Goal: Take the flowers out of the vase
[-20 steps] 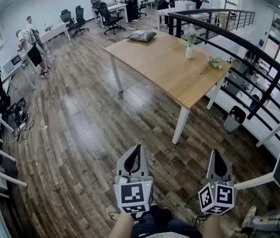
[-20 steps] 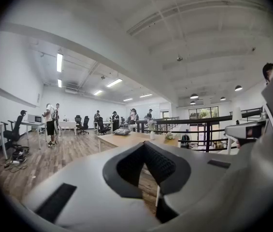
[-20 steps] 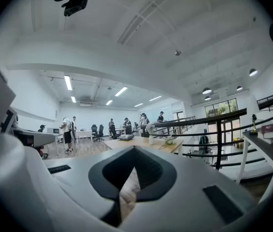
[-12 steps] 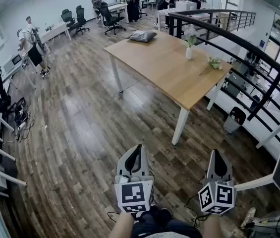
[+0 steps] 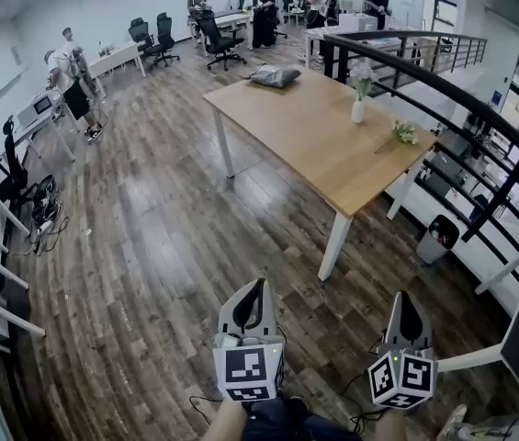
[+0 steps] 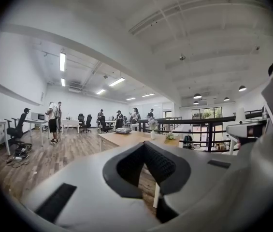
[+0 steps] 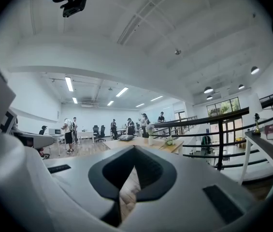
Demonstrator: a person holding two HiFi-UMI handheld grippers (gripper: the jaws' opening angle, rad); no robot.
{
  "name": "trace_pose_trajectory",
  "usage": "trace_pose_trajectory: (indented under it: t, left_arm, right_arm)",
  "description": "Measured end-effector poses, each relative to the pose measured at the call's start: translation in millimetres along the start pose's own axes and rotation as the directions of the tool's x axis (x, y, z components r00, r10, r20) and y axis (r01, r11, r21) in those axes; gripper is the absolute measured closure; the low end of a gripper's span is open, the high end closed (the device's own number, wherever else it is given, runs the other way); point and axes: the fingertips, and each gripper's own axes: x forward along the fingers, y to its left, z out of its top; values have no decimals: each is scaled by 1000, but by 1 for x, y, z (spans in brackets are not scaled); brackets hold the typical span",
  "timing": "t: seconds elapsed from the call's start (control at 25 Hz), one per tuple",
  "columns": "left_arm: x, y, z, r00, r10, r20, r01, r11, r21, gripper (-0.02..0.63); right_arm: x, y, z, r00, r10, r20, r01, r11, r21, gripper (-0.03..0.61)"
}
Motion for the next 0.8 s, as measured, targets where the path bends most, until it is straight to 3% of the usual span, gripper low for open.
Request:
trace_pose_trajectory:
  t: [0.4, 0.8]
  left_arm:
    - [12, -1, -4, 999, 33, -1, -33, 999, 14, 571]
    - [87, 18, -8, 1000, -4, -11, 4, 1000, 18, 570]
  right_arm:
    - [15, -14, -5, 1000, 5, 6, -5, 1000, 6, 568]
    - [90, -3, -9, 1000, -9, -5, 9, 1000, -2, 568]
